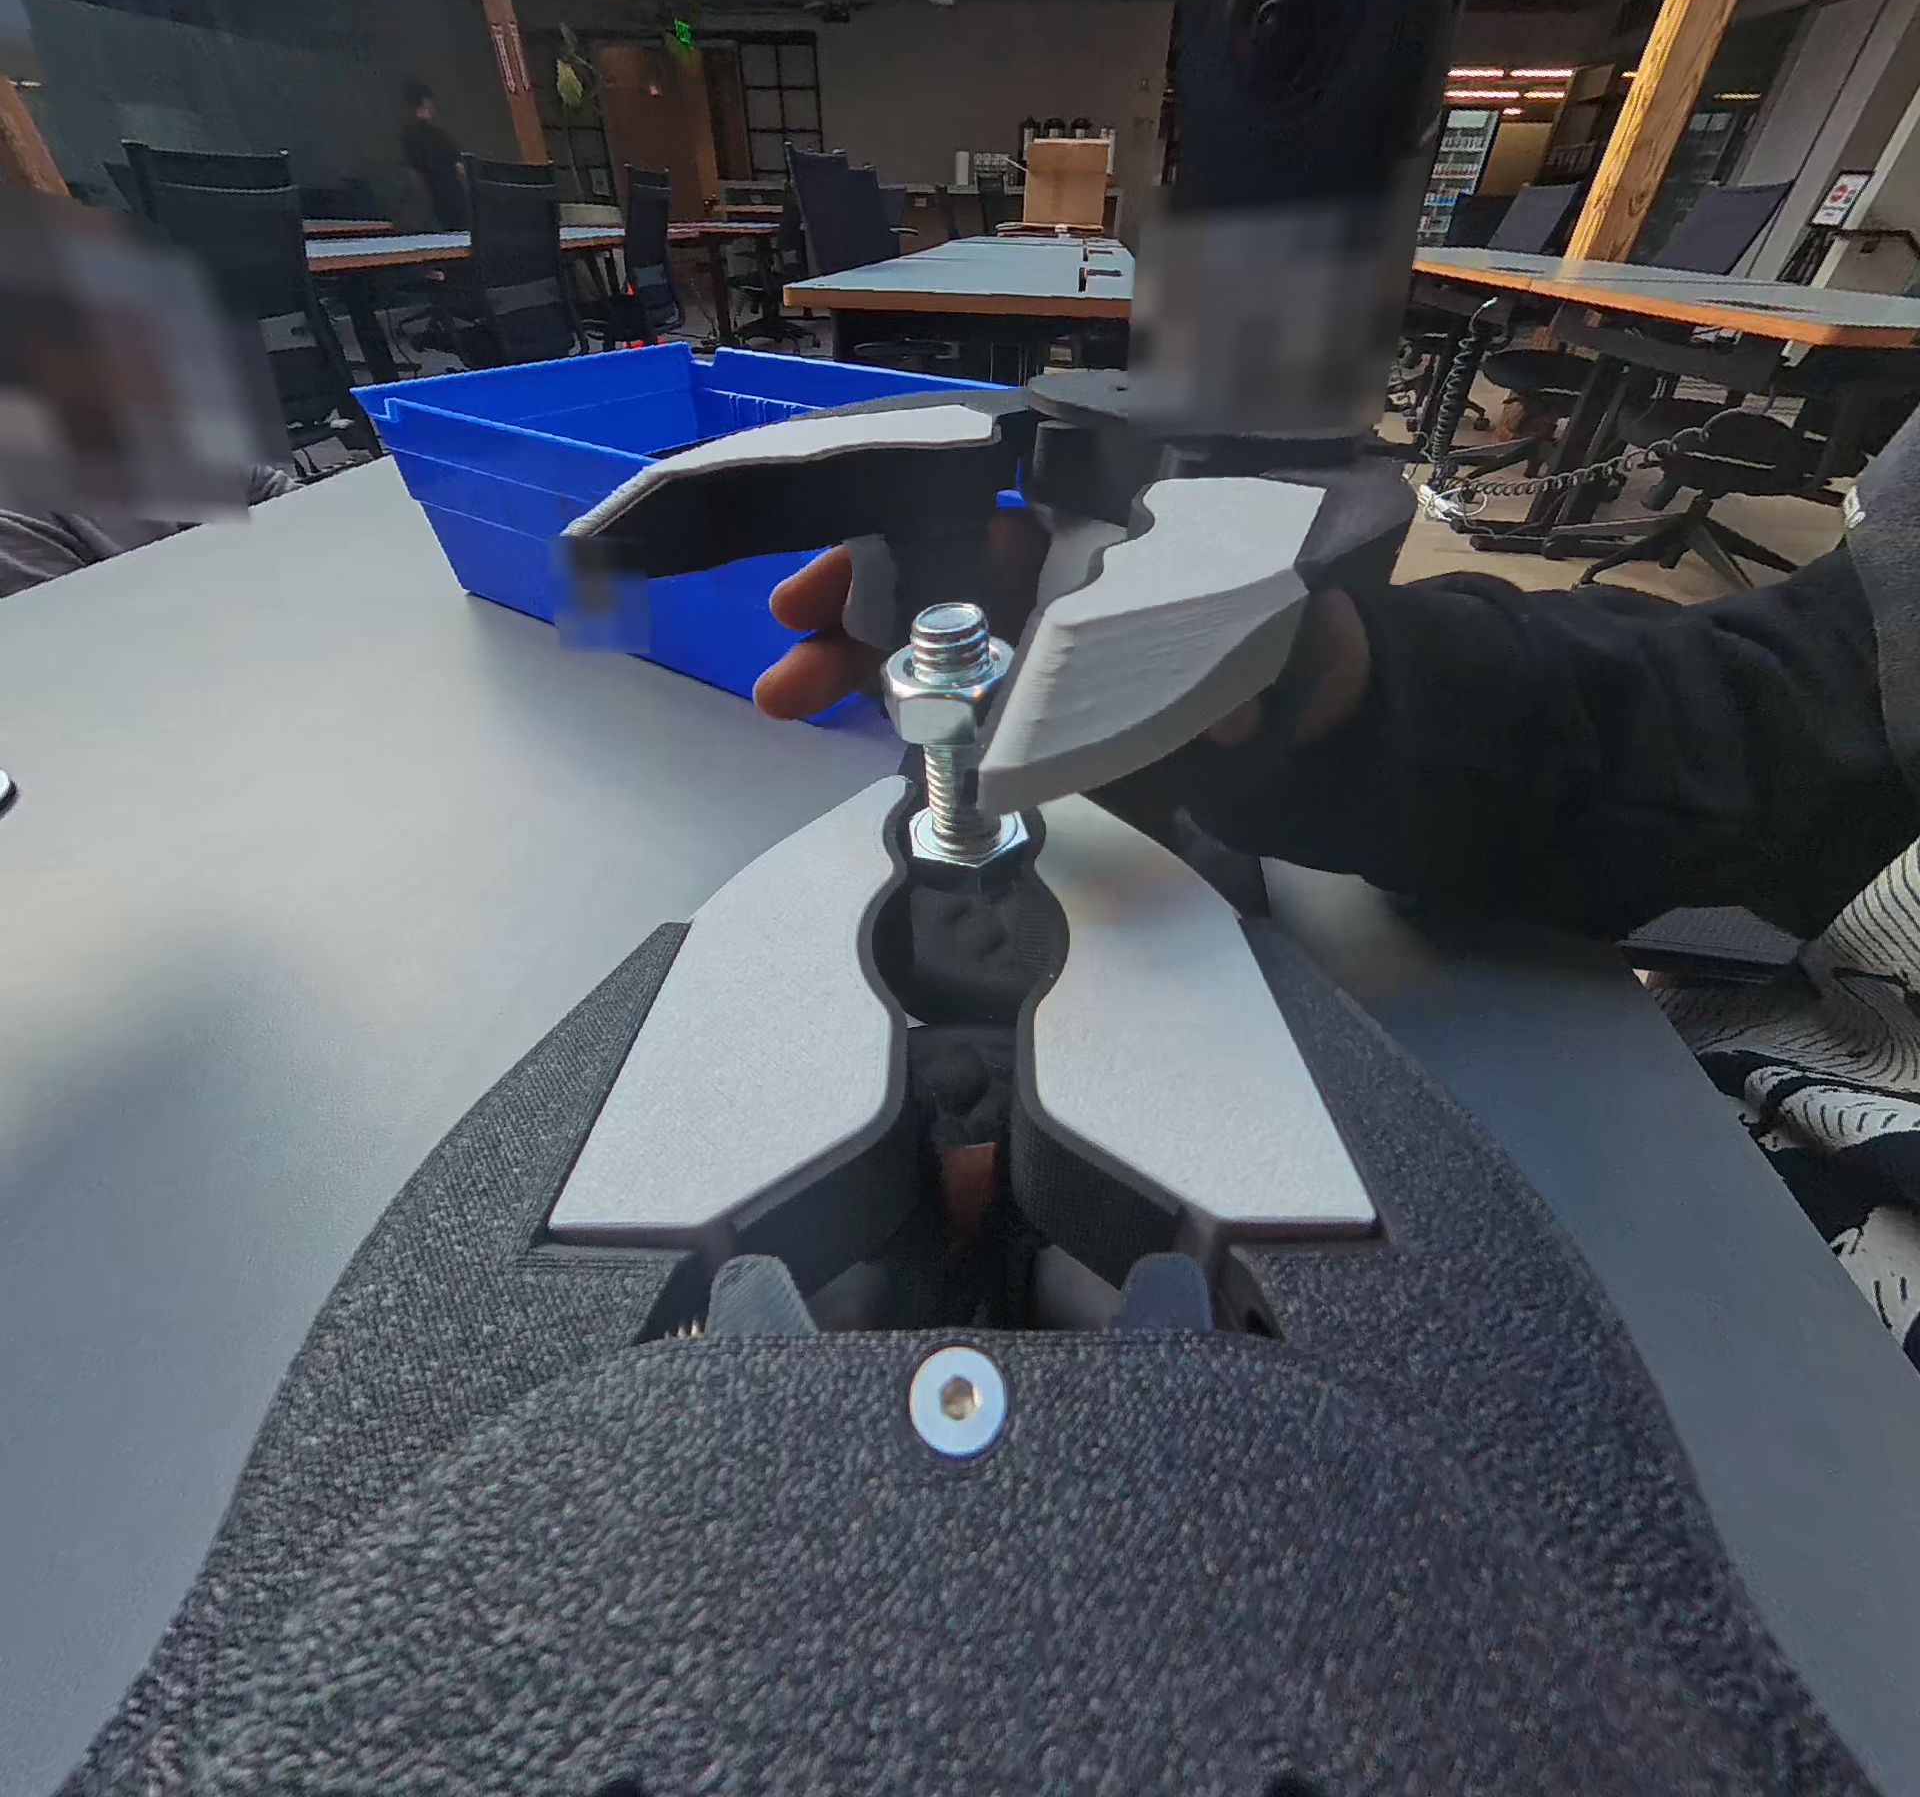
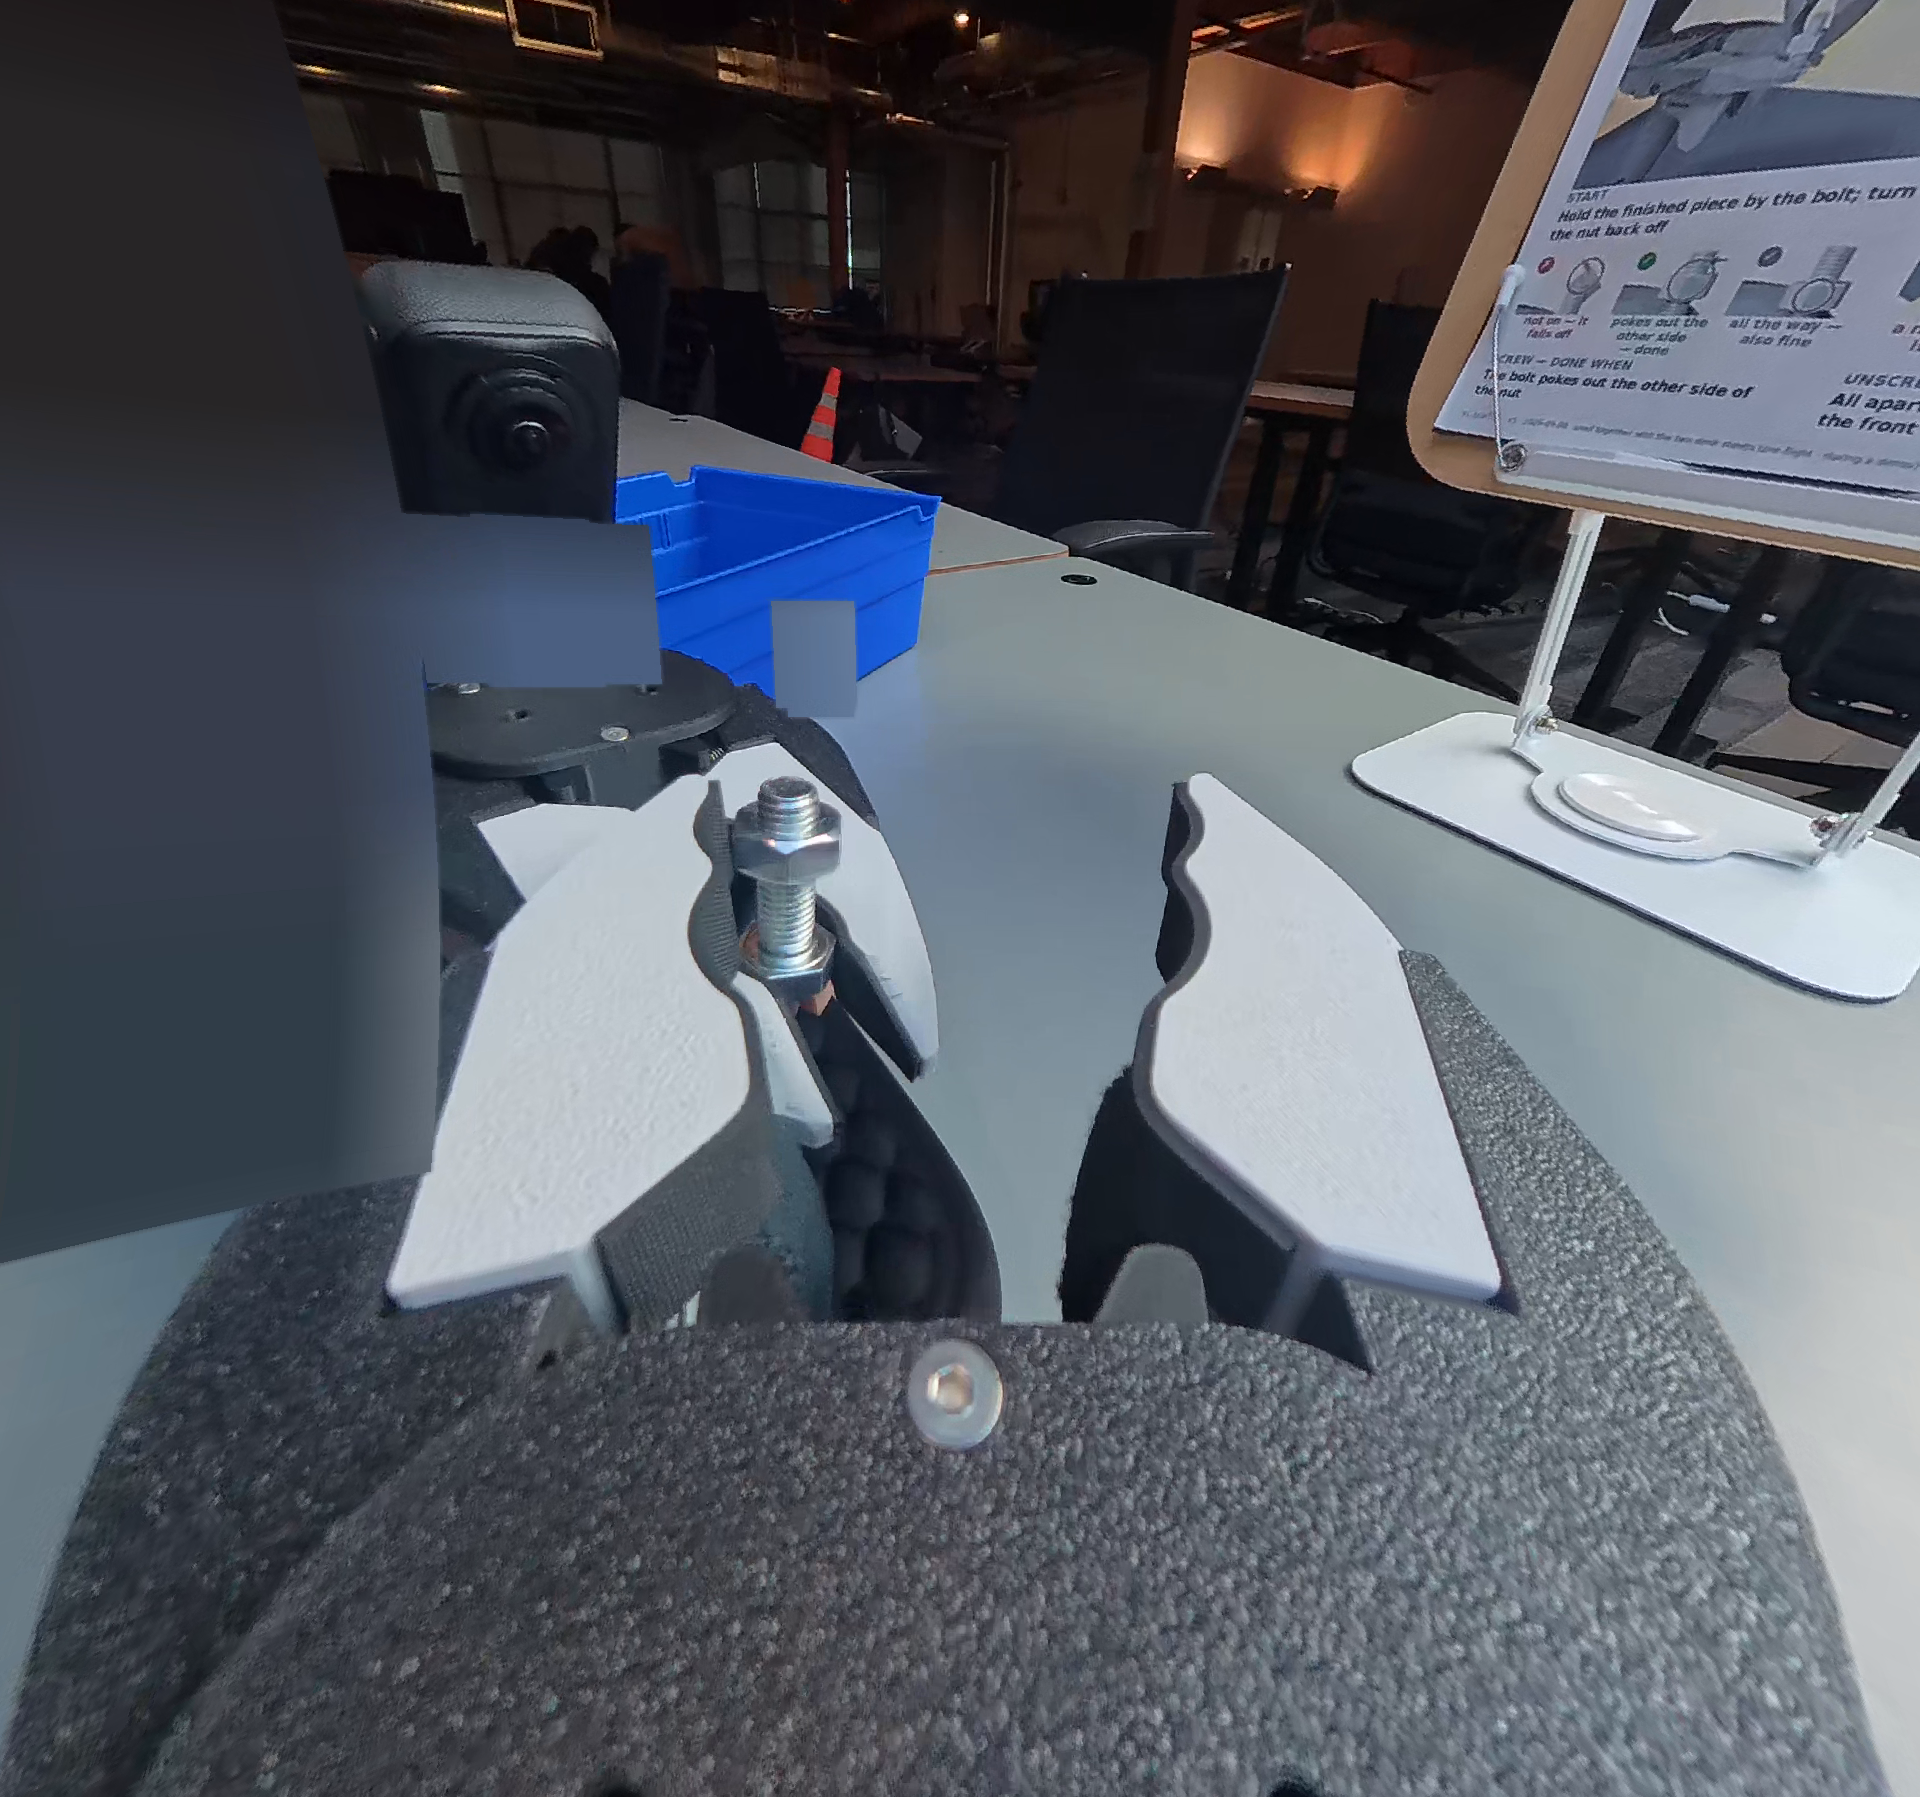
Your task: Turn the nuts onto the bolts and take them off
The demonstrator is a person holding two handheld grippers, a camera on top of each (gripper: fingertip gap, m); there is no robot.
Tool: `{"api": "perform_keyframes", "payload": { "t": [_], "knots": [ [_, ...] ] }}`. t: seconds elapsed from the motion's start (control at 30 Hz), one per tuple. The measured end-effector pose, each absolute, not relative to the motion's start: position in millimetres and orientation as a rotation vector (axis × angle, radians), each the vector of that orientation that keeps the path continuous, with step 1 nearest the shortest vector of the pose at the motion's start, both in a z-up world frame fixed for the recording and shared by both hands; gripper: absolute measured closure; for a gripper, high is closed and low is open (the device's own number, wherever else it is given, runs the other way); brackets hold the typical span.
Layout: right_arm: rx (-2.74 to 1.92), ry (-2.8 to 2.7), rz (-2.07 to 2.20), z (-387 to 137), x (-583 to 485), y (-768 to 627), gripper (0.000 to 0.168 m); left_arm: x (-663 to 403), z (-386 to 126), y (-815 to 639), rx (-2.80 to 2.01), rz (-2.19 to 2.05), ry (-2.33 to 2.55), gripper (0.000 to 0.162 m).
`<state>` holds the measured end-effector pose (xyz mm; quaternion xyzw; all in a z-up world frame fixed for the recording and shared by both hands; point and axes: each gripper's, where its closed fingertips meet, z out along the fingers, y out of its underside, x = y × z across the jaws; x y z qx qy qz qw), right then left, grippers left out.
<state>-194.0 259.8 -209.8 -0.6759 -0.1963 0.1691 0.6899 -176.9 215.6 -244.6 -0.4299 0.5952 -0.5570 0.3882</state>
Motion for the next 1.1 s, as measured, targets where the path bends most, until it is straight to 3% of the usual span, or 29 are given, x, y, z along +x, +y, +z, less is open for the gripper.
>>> {"api": "perform_keyframes", "payload": {
  "t": [0.47,0.77,1.1],
  "knots": [
    [-1.518,-0.347,0.322,-210,-153,241,0.094,-177,-245,216,-1.094,-1.415,1.513,0.147],
    [-1.474,-0.455,0.387,-202,-194,251,0.087,-176,-245,216,-1.093,-1.412,1.514,0.147],
    [-1.531,-0.449,0.360,-211,-203,267,0.091,-176,-245,215,-1.089,-1.410,1.519,0.147]
  ]
}}
